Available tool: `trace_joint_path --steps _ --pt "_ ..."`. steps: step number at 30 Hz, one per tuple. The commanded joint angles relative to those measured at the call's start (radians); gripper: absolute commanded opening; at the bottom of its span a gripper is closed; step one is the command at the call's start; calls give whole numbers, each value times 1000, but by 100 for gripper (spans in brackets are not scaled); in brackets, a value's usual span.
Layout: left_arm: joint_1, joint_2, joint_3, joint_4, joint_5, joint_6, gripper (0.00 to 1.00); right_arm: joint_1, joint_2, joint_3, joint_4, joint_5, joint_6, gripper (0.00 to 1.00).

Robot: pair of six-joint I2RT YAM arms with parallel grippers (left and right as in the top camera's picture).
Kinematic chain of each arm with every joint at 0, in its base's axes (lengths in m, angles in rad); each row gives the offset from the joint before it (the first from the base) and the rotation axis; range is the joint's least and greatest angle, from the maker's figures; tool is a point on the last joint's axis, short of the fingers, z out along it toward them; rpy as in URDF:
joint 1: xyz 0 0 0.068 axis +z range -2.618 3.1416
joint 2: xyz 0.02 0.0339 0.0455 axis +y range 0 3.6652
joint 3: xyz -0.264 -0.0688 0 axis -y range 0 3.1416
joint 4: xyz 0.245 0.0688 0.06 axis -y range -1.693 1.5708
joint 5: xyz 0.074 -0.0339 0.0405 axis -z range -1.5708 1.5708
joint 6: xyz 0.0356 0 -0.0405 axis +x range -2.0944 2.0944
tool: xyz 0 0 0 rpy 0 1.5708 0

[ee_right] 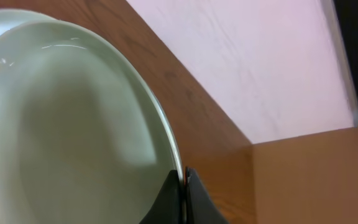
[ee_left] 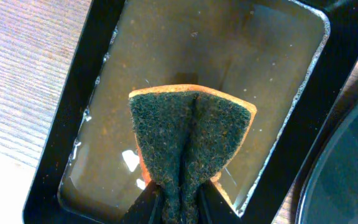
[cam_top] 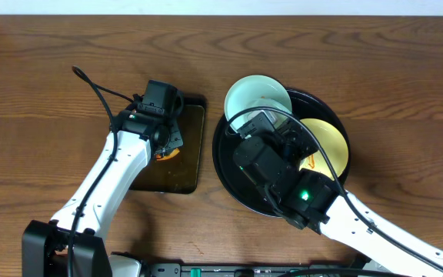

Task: Clean dirty plates on tray and stack at the side
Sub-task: 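Grip the cleaned green plate rim with right gripper and lift it, then carry the green plate right and set it on the table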

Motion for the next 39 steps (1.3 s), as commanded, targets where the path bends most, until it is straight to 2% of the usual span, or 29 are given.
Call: trace_joint_path --steps 1,3,7,13,27,33,39 --pt "4 -3 13 -3 -16 -6 17 -37 -14 26 -18 -87 191 1" --pt "4 -3 13 -3 -16 -6 17 -88 -14 26 -43 -175 323 1" --pt "3 -3 13 -3 -16 -6 17 -211 -14 26 -54 -283 491 1" --pt "4 -3 13 -3 -16 -6 17 -455 -14 26 -64 -406 625 1" --pt "3 -3 13 -3 -16 -6 17 -1098 -5 26 -103 -630 680 1" --pt "3 -3 13 -3 -16 -6 17 -1312 48 25 -117 -716 690 1" --pt "3 -3 13 -3 -16 -6 17 -1436 158 25 -93 -790 690 1"
